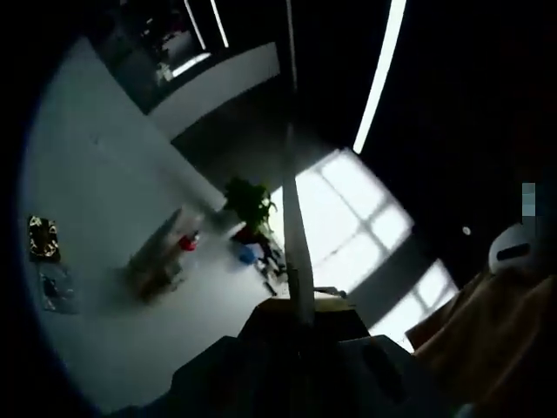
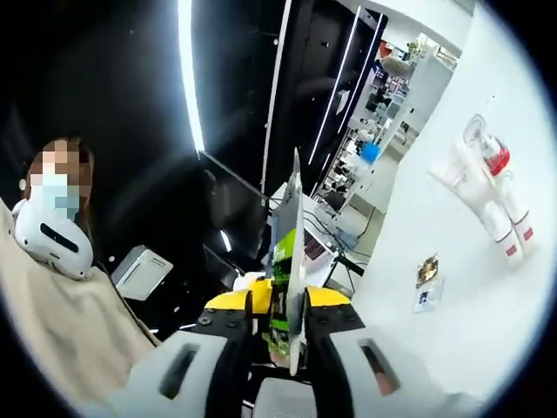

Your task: Arrange the skincare products in the storage area until every visible bottle or jar stands upright without overlapping.

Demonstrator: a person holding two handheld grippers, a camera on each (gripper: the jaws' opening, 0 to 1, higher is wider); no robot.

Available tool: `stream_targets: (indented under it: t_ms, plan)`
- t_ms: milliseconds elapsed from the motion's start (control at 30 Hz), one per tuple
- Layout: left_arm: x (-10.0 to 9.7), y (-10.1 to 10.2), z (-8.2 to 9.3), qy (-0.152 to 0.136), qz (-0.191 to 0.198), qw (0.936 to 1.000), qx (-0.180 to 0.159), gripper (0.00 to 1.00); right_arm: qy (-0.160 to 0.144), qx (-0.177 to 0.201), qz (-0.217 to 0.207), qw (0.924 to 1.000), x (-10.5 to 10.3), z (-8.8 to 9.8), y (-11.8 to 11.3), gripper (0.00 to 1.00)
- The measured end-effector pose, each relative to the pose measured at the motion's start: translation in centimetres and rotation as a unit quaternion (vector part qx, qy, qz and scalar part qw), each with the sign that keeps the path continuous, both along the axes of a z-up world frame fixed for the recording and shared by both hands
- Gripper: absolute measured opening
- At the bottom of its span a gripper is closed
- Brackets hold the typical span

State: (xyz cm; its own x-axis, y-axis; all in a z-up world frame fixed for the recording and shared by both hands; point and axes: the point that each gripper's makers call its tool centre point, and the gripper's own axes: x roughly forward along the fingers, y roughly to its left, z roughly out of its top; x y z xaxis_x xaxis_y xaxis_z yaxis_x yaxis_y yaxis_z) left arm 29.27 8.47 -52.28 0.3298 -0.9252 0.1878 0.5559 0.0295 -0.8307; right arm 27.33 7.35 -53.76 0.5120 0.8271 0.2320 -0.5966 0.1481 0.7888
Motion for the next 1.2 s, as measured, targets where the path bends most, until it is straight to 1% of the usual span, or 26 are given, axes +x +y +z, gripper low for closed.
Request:
stream_targets:
  t_ms: [33, 100, 167, 200, 233, 300, 333, 367, 400, 500, 533, 600, 633, 667, 700, 733, 800, 867, 1000, 1067, 1133, 1167, 1200]
  plan:
    - [0.1, 0.1, 0.1, 0.006, 0.003, 0.9999, -0.007, 0.0, 0.0, -0.004, -0.002, 1.0, -0.1, -0.2, 0.2, 0.21]
    - [0.3, 0.3, 0.0, 0.008, 0.004, 0.9999, -0.01, 0.0, 0.003, -0.007, -0.006, 0.9999, 0.0, -0.4, 0.2, 0.16]
    - [0.3, 0.3, -0.2, 0.009, 0.007, 0.9999, -0.007, 0.0, 0.007, -0.005, -0.015, 0.9999, 0.3, -0.4, 0.1, 0.11]
    - [0.2, 0.2, -0.1, 0.014, 0.009, 0.9998, -0.01, 0.0, 0.012, -0.008, -0.026, 0.9996, 0.7, -0.6, 0.0, 0.09]
    - [0.3, 0.3, -0.2, 0.014, 0.014, 0.9998, -0.01, 0.0, 0.013, -0.003, -0.027, 0.9996, 0.8, -0.5, 0.0, 0.09]
    - [0.4, 0.3, -0.4, 0.022, 0.02, 0.9995, -0.006, 0.0, 0.016, 0.014, -0.03, 0.9993, 0.9, -0.4, -0.1, 0.06]
    - [0.4, 0.3, -0.5, 0.026, 0.021, 0.9994, -0.005, 0.0, 0.026, 0.023, -0.037, 0.9987, 1.2, -0.5, -0.1, 0.04]
    - [0.6, 0.4, -0.7, 0.026, 0.027, 0.9993, 0.002, 0.0, 0.045, 0.039, -0.046, 0.9972, 1.4, -0.5, -0.1, 0.02]
    - [0.7, 0.4, -0.7, 0.024, 0.028, 0.9993, 0.003, 0.0, 0.053, 0.044, -0.049, 0.9964, 1.4, -0.5, -0.1, 0.02]
    - [0.6, 0.4, -0.5, 0.01, 0.026, 0.9995, 0.017, 0.0, 0.046, 0.065, -0.043, 0.9959, 0.9, 0.0, 0.1, 0.01]
    - [0.7, 0.3, -0.5, 0.005, 0.027, 0.9994, 0.019, 0.01, 0.047, 0.065, -0.045, 0.9958, 1.0, 0.0, 0.0, 0.01]
    - [1.1, 0.4, -1.0, -0.019, 0.047, 0.9975, 0.049, 0.07, 0.048, 0.077, -0.044, 0.9949, 1.0, 0.1, -0.2, 0.01]
    - [1.5, 0.4, -1.4, -0.022, 0.062, 0.9956, 0.067, 0.12, 0.052, 0.078, -0.045, 0.9946, 1.1, 0.0, -0.3, 0.01]
    - [1.7, 0.5, -1.8, -0.023, 0.068, 0.9943, 0.079, 0.16, 0.054, 0.076, -0.046, 0.9946, 1.2, -0.1, -0.4, 0.01]
    - [1.6, 0.4, -2.2, -0.018, 0.066, 0.9941, 0.084, 0.18, 0.054, 0.071, -0.052, 0.9947, 1.4, -0.3, -0.6, 0.01]
    - [1.5, 0.4, -2.4, -0.012, 0.063, 0.9945, 0.082, 0.2, 0.053, 0.068, -0.055, 0.9948, 1.4, -0.4, -0.8, 0.01]
    - [1.0, 0.3, -2.9, 0.005, 0.051, 0.9959, 0.074, 0.18, 0.059, 0.067, -0.059, 0.9942, 1.6, -0.6, -1.1, 0.01]
    - [0.7, 0.3, -3.1, 0.007, 0.051, 0.996, 0.072, 0.15, 0.064, 0.064, -0.062, 0.994, 1.7, -0.9, -1.4, 0.01]
    - [0.5, 0.3, -3.7, 0.021, 0.051, 0.9958, 0.074, 0.11, 0.076, 0.053, -0.063, 0.9936, 1.6, -1.8, -1.7, 0.01]
    - [0.5, 0.4, -3.8, 0.026, 0.055, 0.9956, 0.072, 0.06, 0.084, 0.051, -0.068, 0.9929, 1.7, -2.2, -1.8, 0.01]
    - [0.4, 0.4, -3.9, 0.035, 0.058, 0.9953, 0.07, 0.03, 0.086, 0.044, -0.068, 0.993, 1.7, -2.5, -1.7, 0.01]
    - [0.4, 0.4, -3.9, 0.042, 0.058, 0.9952, 0.066, 0.02, 0.089, 0.04, -0.068, 0.9929, 1.6, -2.7, -1.7, 0.01]
    - [0.2, 0.3, -3.7, 0.053, 0.054, 0.9957, 0.053, 0.0, 0.093, 0.028, -0.068, 0.9929, 1.7, -3.0, -1.6, 0.01]
